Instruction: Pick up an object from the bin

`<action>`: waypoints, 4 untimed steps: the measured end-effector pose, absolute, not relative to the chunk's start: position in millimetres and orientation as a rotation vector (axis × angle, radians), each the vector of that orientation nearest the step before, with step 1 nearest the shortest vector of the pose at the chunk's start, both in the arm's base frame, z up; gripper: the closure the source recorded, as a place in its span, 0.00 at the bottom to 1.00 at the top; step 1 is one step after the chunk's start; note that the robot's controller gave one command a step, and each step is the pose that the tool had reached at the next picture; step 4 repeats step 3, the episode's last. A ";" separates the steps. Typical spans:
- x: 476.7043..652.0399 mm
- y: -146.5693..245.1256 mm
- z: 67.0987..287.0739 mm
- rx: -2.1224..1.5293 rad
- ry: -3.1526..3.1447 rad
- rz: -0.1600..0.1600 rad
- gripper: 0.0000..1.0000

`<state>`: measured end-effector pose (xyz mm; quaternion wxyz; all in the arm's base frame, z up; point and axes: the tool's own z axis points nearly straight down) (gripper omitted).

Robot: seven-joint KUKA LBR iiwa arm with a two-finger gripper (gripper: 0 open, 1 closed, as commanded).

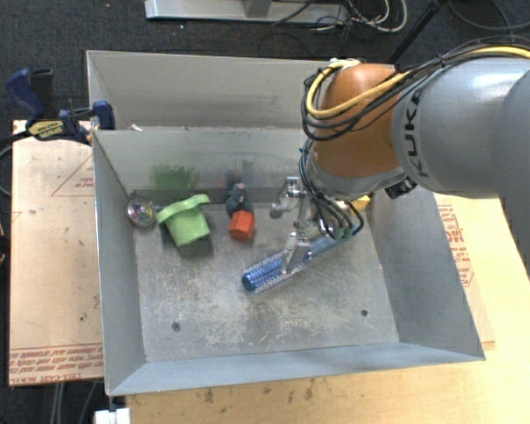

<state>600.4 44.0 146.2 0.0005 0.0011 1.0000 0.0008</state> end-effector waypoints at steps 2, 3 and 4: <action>594.1 73.9 82.8 0.144 3.129 0.004 1.00; 587.4 79.6 212.8 0.085 3.131 0.003 1.00; 587.4 79.6 212.8 0.085 3.131 0.003 1.00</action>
Offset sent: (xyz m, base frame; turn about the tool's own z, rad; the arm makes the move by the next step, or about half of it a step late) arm -0.0092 0.0288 -0.0663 0.0911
